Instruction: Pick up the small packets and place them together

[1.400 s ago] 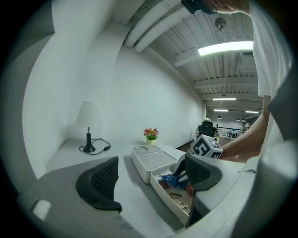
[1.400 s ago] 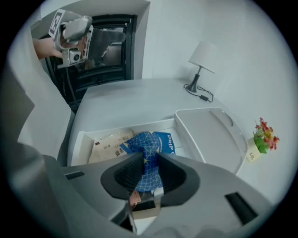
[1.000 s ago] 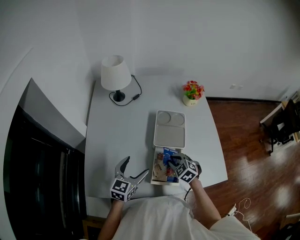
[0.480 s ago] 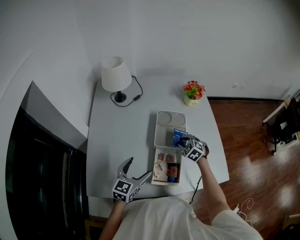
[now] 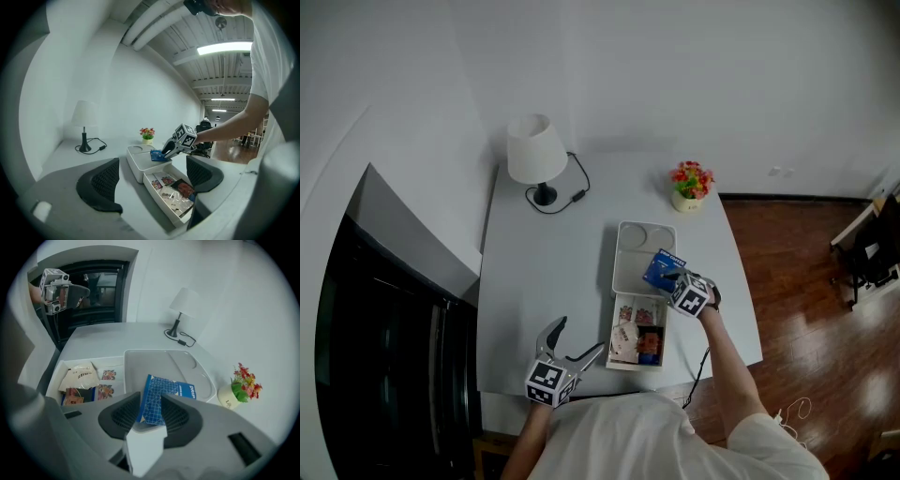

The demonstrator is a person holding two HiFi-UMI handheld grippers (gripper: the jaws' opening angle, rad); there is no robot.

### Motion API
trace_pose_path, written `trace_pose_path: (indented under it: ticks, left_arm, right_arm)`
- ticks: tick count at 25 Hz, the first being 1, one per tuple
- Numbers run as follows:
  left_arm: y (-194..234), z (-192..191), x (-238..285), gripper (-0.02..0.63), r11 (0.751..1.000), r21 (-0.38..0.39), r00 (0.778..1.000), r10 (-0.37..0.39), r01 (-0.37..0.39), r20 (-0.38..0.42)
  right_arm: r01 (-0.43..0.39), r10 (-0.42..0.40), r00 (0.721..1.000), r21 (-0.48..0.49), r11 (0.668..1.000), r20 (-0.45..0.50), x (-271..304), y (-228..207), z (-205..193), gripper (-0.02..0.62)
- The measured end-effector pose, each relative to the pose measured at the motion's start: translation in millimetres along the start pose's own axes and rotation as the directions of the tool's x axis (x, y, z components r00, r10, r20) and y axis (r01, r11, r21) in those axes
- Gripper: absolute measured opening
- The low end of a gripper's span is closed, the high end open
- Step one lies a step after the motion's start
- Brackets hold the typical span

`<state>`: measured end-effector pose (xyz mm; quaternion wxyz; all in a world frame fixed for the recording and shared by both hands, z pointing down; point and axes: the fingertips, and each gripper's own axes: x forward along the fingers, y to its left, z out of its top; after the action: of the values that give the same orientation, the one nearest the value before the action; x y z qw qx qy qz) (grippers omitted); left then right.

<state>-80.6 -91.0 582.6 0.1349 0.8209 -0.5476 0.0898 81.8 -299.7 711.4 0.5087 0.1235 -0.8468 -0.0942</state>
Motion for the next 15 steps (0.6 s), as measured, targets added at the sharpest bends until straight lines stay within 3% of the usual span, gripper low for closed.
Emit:
trace_pose_path:
  ticks: [2,4,6,7,8,9,15]
  left_arm:
    - [-0.3,0.4,-0.3,0.44,1.0,-0.005,1.0,-0.001,0.001,0.004]
    - [-1.0,1.2,-0.3,0.44,1.0,-0.007,1.0,-0.006,0.006,0.01]
    - [-1.1,2.7,0.1,0.44,1.0,-0.009,1.0,-0.012,0.012,0.018]
    - [-1.0,4.2,0.6,0.44,1.0,-0.011,1.0,-0.016,0.016,0.024]
    - [-0.8,6.3,1.1,0.44,1.0,-0.014,0.999,-0.02,0.021,0.032]
    - [-0.6,9.0,1.5,0.437,1.0,-0.017,0.999,-0.026,0.026,0.042]
    - [-0.6,36.7,3.0,0.433,0.997,-0.017,0.989,-0.071,0.074,0.129]
  right_arm:
    - [0.016,-0.016,0.999,0.029,0.999,0.028,-4.4,0.3,1.7,0.153]
    - [0.038,-0.052,0.991,0.111,0.993,0.124,-17.2,-2.2,13.6,0.155]
    - [0.049,-0.111,0.956,0.224,0.973,0.271,-40.9,-5.7,36.4,0.16]
    - [0.049,-0.146,0.926,0.274,0.961,0.347,-55.3,-7.0,48.9,0.171]
    - [0.046,-0.183,0.891,0.317,0.947,0.416,-70.4,-7.8,60.5,0.241]
    - [0.043,-0.221,0.852,0.356,0.933,0.474,-85.6,-7.9,70.3,0.267]
    - [-0.049,-0.382,0.601,0.509,0.859,0.702,-175.0,8.9,112.3,0.267]
